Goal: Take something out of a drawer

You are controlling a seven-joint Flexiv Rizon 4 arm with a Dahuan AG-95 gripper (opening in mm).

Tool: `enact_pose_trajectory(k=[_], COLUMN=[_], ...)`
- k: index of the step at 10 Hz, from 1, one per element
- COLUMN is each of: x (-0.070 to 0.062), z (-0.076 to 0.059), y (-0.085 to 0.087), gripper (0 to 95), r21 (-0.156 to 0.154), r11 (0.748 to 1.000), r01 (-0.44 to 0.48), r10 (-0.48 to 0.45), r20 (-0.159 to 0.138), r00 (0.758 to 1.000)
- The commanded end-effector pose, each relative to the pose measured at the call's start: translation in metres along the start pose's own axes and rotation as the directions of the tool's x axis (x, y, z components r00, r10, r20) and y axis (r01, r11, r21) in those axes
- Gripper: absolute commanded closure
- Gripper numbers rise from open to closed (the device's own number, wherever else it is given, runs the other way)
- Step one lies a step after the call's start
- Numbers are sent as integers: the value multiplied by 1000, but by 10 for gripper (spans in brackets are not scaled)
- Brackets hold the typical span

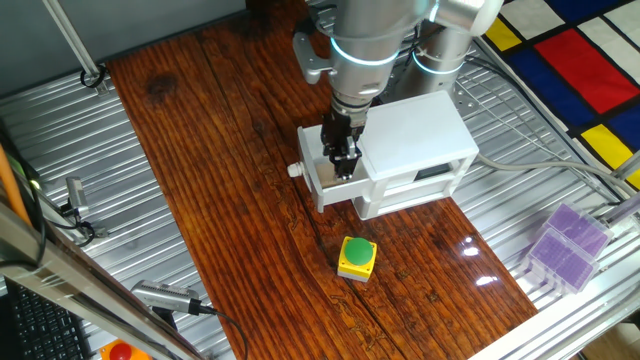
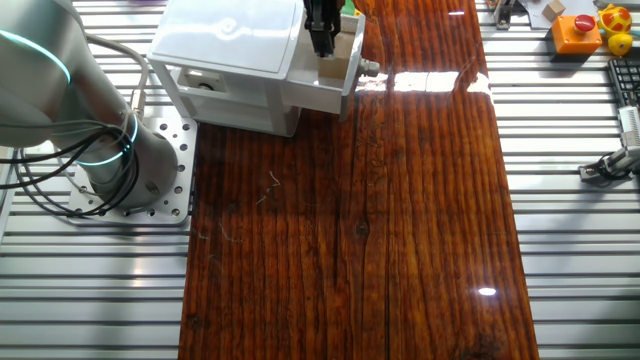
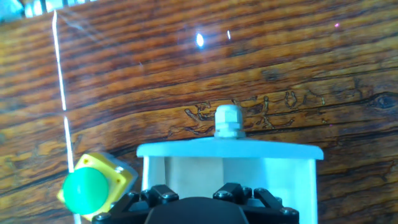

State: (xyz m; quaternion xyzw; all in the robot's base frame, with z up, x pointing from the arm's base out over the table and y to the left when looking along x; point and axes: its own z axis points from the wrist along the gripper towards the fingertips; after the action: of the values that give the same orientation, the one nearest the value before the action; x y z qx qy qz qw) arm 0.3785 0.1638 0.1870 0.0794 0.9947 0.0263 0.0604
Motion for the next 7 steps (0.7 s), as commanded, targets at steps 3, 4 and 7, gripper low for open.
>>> enact_pose_trajectory(k=[3,4,7], x=[-1,-1,-2], z=[4,5,12], y=[-1,-1,1], gripper=[380,380,190], r21=[-2,-2,-2], r11=[1000,1000,1000], r01=[6,8,6], r10=[-6,-8,-6], r20=[9,9,9], r00=[1000,1000,1000])
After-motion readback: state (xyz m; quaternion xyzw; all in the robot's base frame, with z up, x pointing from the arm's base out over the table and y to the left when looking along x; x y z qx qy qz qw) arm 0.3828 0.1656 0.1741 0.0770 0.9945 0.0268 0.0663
